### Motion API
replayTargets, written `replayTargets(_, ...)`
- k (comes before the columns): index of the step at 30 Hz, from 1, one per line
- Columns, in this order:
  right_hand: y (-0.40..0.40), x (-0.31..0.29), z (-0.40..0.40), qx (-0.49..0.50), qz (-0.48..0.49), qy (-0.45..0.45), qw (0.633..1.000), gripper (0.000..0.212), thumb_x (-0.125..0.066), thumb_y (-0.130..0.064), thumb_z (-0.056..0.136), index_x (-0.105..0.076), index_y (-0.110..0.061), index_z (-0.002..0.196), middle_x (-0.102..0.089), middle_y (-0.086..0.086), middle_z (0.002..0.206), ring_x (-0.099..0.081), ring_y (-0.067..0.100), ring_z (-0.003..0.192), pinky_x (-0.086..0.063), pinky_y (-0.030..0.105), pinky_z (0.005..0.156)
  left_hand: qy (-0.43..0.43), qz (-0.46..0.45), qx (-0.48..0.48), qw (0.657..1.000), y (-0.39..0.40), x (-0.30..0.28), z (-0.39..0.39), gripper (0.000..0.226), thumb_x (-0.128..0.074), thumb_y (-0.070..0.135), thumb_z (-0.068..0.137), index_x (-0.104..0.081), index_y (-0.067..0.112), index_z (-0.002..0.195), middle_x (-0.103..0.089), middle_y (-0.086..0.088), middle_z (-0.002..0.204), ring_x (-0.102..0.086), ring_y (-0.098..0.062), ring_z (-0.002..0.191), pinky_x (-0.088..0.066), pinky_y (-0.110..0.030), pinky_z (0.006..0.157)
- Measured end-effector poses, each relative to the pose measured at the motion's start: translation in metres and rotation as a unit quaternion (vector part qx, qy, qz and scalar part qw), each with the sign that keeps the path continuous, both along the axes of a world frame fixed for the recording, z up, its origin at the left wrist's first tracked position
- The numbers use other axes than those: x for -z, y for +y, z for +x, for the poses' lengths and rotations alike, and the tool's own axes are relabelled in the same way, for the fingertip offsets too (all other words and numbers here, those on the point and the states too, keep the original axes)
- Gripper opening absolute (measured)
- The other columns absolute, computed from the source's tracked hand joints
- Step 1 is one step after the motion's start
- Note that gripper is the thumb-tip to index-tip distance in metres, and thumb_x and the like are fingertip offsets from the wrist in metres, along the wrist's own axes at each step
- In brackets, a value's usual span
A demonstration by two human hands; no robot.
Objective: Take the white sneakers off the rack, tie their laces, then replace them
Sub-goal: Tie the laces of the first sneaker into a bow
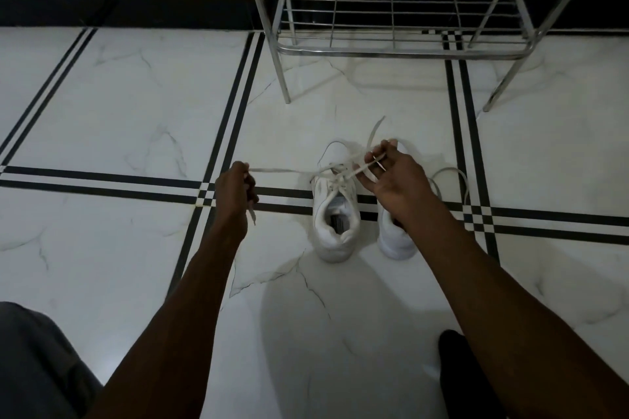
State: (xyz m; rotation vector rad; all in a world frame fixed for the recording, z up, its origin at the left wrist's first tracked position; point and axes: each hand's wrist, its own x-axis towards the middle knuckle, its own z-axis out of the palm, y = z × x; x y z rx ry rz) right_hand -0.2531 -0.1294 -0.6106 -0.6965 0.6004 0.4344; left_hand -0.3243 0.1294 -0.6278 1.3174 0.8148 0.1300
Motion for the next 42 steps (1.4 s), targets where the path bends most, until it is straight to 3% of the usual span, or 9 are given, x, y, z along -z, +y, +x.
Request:
replayTargets(6,-0.008,0.005,-0.007,-0.087,-0.124,-0.062,0.987,0.026,-0.045,-0.018,0.103,-0.062,-0.018,0.121,-0.057,0.002,0.070,-0.071,0.018,0.077,-0.056,0.052,0.091,0.060,0.077,-0.010,0.995,0.015,0.030,-0.023,0.026,-0.048,0.015,0.096,-0.058,0.015,0.073,-0.050,-0.002,0.062,-0.045,-0.013,0.058,-0.042,-0.027,0.057)
replayTargets(11,0.003,-0.003,-0.005,-0.110,-0.155,-0.085,0.978,0.015,-0.051,-0.020,0.100,-0.063,-0.011,0.103,-0.072,0.007,0.096,-0.071,0.027,0.097,-0.053,0.052,0.097,0.110,0.325,0.148,0.928,-0.001,0.048,-0.022,0.035,-0.054,0.035,0.103,-0.071,0.004,0.100,-0.073,-0.014,0.096,-0.064,-0.021,0.088,-0.047,-0.029,0.072)
replayTargets(17,0.001,-0.004,0.001,-0.073,-0.273,-0.098,0.954,0.008,-0.053,-0.015,0.099,-0.059,-0.011,0.096,-0.075,0.013,0.097,-0.073,0.028,0.093,-0.058,0.042,0.086,-0.079,0.373,0.266,0.885,-0.053,0.036,0.007,0.027,-0.053,0.005,0.102,-0.069,0.011,0.122,-0.068,-0.008,0.123,-0.062,-0.011,0.101,-0.045,-0.010,0.085)
replayTargets(19,-0.007,0.002,0.003,-0.081,-0.424,-0.092,0.897,0.019,-0.062,-0.026,0.094,-0.061,-0.008,0.102,-0.073,0.018,0.105,-0.072,0.029,0.092,-0.059,0.042,0.086,-0.101,0.374,0.315,0.866,-0.067,0.032,0.012,0.035,-0.049,-0.005,0.099,-0.068,0.009,0.124,-0.068,-0.010,0.127,-0.063,-0.017,0.109,-0.044,-0.011,0.088)
replayTargets(22,-0.018,0.008,-0.002,-0.094,-0.683,-0.162,0.706,0.055,-0.073,-0.023,0.085,-0.046,-0.009,0.130,-0.054,0.016,0.130,-0.060,0.026,0.109,-0.054,0.036,0.089,-0.085,0.397,0.357,0.841,-0.077,0.037,0.016,0.040,-0.051,-0.016,0.091,-0.069,0.002,0.121,-0.069,-0.019,0.126,-0.065,-0.028,0.117,-0.041,-0.012,0.094)
replayTargets(27,-0.003,0.018,-0.013,-0.291,-0.674,-0.411,0.541,0.036,-0.074,-0.006,0.079,-0.071,-0.017,0.113,-0.062,0.010,0.118,-0.058,0.027,0.108,-0.048,0.033,0.091,-0.035,0.459,0.339,0.820,-0.079,0.044,0.017,0.038,-0.060,-0.005,0.089,-0.073,0.017,0.117,-0.074,-0.012,0.110,-0.070,-0.029,0.100,-0.058,-0.044,0.085)
replayTargets(31,0.009,0.021,-0.033,-0.343,-0.651,-0.401,0.546,0.016,-0.062,-0.008,0.089,-0.076,-0.007,0.098,-0.076,0.014,0.093,-0.071,0.025,0.084,-0.058,0.042,0.077,0.012,0.496,0.318,0.808,-0.073,0.040,0.014,0.024,-0.061,0.015,0.094,-0.075,0.027,0.109,-0.077,0.000,0.103,-0.067,-0.028,0.103,-0.052,-0.051,0.092)
replayTargets(38,0.000,0.028,-0.019,-0.358,-0.650,-0.333,0.582,0.020,-0.060,0.002,0.087,-0.075,0.001,0.101,-0.073,0.021,0.102,-0.069,0.033,0.097,-0.054,0.040,0.088,0.067,0.621,0.305,0.719,-0.048,0.030,0.005,0.019,-0.066,0.013,0.091,-0.076,0.027,0.098,-0.068,0.003,0.097,-0.058,-0.028,0.109,-0.027,-0.059,0.115)
replayTargets(42,-0.001,0.032,-0.035,-0.343,-0.746,-0.310,0.479,0.018,-0.053,-0.008,0.088,-0.069,-0.013,0.091,-0.067,0.011,0.089,-0.065,0.031,0.082,-0.056,0.037,0.072,0.076,0.643,0.312,0.695,-0.040,0.035,0.000,0.016,-0.066,0.014,0.089,-0.076,0.026,0.094,-0.069,0.005,0.093,-0.058,-0.028,0.104,-0.030,-0.057,0.110)
